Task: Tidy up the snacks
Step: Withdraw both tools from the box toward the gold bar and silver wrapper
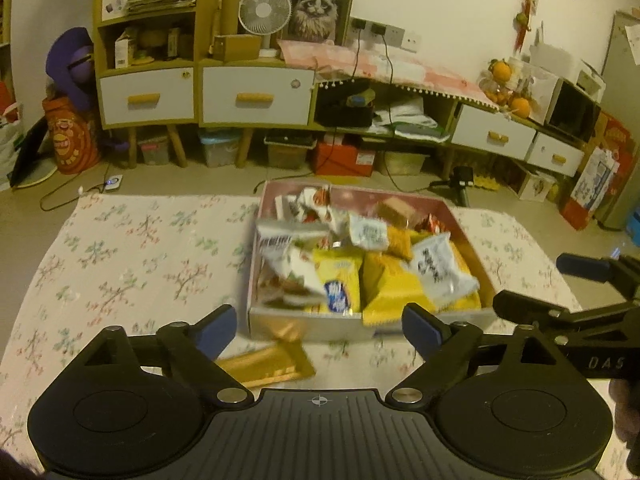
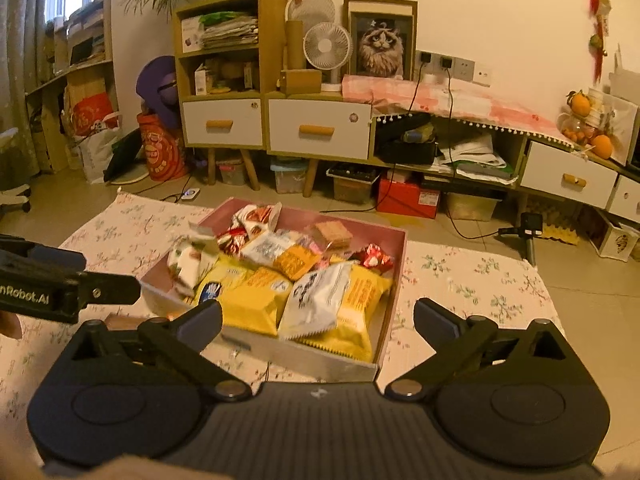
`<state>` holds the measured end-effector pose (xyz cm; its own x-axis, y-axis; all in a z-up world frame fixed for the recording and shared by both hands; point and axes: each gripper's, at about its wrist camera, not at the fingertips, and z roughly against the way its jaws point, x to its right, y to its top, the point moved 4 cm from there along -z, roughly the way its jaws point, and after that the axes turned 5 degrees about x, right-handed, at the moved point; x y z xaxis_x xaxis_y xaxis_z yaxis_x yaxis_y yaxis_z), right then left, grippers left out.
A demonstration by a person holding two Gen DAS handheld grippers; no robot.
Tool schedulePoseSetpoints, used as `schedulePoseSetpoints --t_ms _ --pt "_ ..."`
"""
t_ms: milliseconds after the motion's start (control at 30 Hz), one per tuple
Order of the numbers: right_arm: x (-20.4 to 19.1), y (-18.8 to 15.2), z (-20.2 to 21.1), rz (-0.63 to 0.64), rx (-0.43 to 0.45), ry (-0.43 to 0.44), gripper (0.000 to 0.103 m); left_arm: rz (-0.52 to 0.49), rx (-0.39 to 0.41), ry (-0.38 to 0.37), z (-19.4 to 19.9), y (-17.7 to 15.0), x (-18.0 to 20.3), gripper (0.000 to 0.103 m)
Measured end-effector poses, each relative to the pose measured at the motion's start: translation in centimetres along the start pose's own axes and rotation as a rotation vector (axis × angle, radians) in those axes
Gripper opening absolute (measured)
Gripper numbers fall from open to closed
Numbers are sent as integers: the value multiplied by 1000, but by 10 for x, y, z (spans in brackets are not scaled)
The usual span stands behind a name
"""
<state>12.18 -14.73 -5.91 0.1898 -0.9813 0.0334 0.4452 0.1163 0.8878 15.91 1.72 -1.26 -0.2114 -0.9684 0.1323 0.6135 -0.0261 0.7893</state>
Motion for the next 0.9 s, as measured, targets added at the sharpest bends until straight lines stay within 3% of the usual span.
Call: schedulePoseSetpoints --t_ms 400,567,900 --pt "-7 -32 9 6 -27 -1 103 -94 -12 -15 4 -31 -12 100" --pt "-11 -51 6 57 -63 -6 103 -155 -36 -29 -12 -43 -21 101" --pt "-6 -71 -2 21 -101 -18 103 -342 -101 -57 -55 -62 -36 101"
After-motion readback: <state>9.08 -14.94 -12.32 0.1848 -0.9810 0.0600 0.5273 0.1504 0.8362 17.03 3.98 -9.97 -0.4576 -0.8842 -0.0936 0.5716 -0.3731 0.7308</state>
